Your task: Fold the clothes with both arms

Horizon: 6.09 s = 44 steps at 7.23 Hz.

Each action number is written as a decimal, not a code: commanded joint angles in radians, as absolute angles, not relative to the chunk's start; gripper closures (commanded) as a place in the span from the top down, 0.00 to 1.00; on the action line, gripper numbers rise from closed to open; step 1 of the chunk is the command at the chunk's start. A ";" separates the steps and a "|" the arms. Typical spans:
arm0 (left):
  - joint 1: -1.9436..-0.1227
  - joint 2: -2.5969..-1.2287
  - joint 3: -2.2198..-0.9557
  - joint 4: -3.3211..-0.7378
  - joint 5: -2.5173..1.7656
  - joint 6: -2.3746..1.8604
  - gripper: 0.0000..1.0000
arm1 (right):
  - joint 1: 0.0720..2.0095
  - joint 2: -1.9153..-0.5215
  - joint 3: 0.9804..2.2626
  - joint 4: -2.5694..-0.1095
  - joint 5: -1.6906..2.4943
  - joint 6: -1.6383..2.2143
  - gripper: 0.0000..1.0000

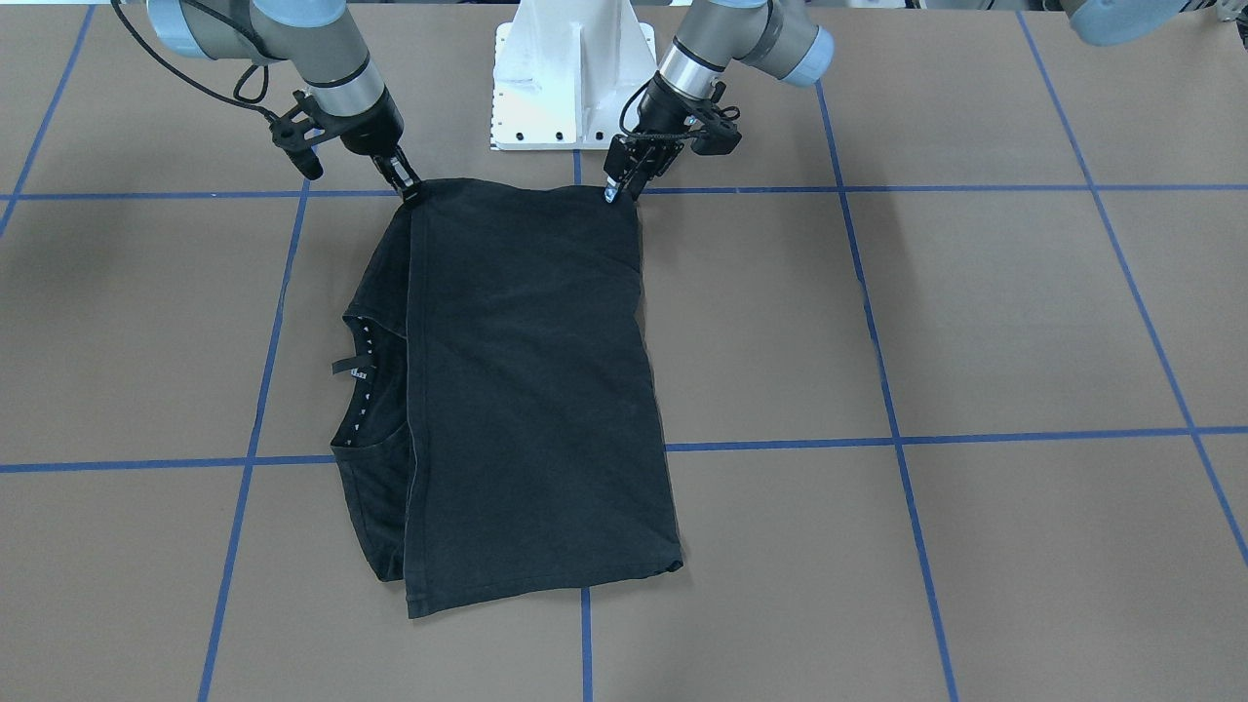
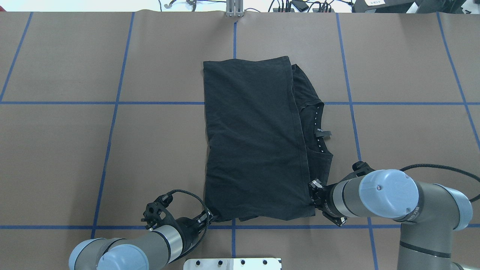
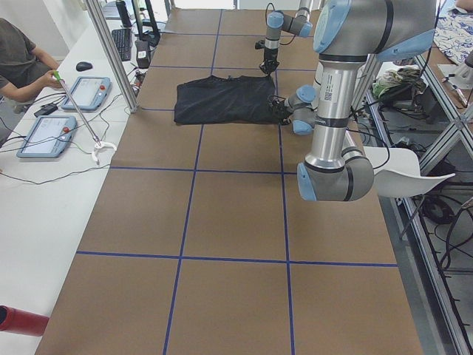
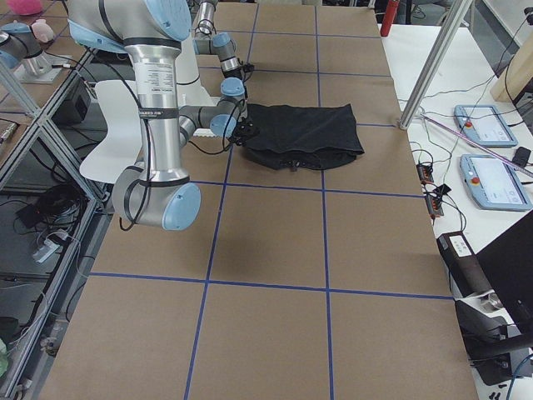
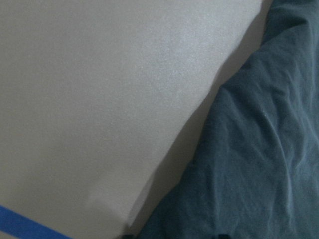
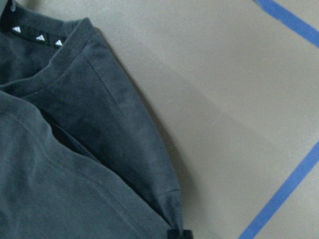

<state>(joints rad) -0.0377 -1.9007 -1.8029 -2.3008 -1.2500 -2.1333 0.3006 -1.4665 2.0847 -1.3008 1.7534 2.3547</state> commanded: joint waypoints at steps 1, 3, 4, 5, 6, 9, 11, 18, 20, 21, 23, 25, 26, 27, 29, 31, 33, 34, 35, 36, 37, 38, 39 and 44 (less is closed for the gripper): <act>-0.040 -1.913 -1.831 -2.290 -1.253 -2.132 0.00 | 0.302 -1.468 2.085 -1.301 1.753 2.355 0.00; -0.046 -1.910 -1.868 -2.290 -1.253 -2.132 0.00 | 0.304 -1.468 2.088 -1.301 1.753 2.355 0.00; -0.048 -1.908 -1.887 -2.289 -1.255 -2.132 0.00 | 0.305 -1.471 2.104 -1.302 1.753 2.355 0.00; -0.049 -1.907 -1.914 -2.272 -1.256 -2.134 0.00 | 0.307 -1.497 2.149 -1.314 1.772 2.355 0.00; -0.051 -1.904 -1.968 -2.249 -1.258 -2.134 0.00 | 0.324 -1.523 2.205 -1.324 1.799 2.355 0.00; -0.192 -1.946 -2.023 -2.206 -1.269 -2.131 0.00 | 0.563 -1.403 2.188 -1.447 2.001 2.314 0.00; -0.396 -2.000 -1.969 -2.207 -1.433 -2.071 0.00 | 0.679 -1.254 2.079 -1.532 2.040 2.228 0.00; -0.658 -2.375 -1.213 -2.385 -1.508 -1.895 0.44 | 0.903 -0.775 1.259 -1.436 2.117 1.794 0.00; -0.725 -2.445 -1.018 -2.505 -1.508 -1.791 1.00 | 0.936 -0.579 0.890 -1.280 2.117 1.693 1.00; -0.733 -2.445 -1.023 -2.508 -1.508 -1.773 1.00 | 0.939 -0.553 0.884 -1.279 2.108 1.689 1.00; -0.736 -2.445 -1.070 -2.502 -1.534 -1.767 1.00 | 0.950 -0.555 0.890 -1.279 2.115 1.678 1.00; -0.759 -2.412 -1.162 -2.467 -1.658 -1.687 1.00 | 0.953 -0.694 1.065 -1.281 2.117 1.645 1.00; -0.758 -2.307 -1.307 -2.389 -1.666 -1.545 1.00 | 0.974 -0.792 1.174 -1.292 2.120 1.486 1.00; -0.758 -2.175 -1.463 -2.338 -1.666 -1.362 1.00 | 1.014 -0.889 1.240 -1.292 2.123 1.362 1.00; -0.829 -1.905 -1.684 -2.306 -1.803 -0.987 1.00 | 1.125 -1.105 1.371 -1.296 2.155 0.981 1.00; -0.998 -1.690 -1.758 -2.306 -2.004 -0.617 1.00 | 1.289 -1.262 1.400 -1.304 2.226 0.617 1.00; -1.160 -1.565 -1.750 -2.266 -2.112 -0.320 1.00 | 1.431 -1.363 1.416 -1.424 2.230 0.153 1.00; -1.233 -1.530 -1.741 -2.229 -2.144 -0.182 1.00 | 1.504 -1.364 1.417 -1.530 2.230 -0.039 1.00; -1.290 -1.504 -1.741 -2.170 -2.160 -0.052 1.00 | 1.555 -1.365 1.419 -1.621 2.226 -0.198 1.00; -1.331 -1.503 -1.755 -2.079 -2.164 -0.005 1.00 | 1.586 -1.405 1.457 -1.679 2.226 -0.278 1.00; -1.366 -1.500 -1.747 -2.016 -2.199 0.029 1.00 | 1.586 -1.473 1.530 -1.686 2.230 -0.275 1.00; -1.408 -1.499 -1.724 -2.010 -2.305 0.049 1.00 | 1.585 -1.512 1.586 -1.689 2.250 -0.258 1.00; -1.426 -1.484 -1.703 -2.019 -2.385 0.054 1.00 | 1.585 -1.494 1.580 -1.738 2.302 -0.252 1.00; -1.456 -1.468 -1.704 -2.022 -2.402 0.040 1.00 | 1.574 -1.457 1.595 -1.779 2.305 -0.216 1.00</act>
<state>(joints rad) -1.4538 -1.4709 -1.6991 -2.0211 -2.3957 0.0404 1.5755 -1.4600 1.5930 -1.7795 2.2994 -0.2334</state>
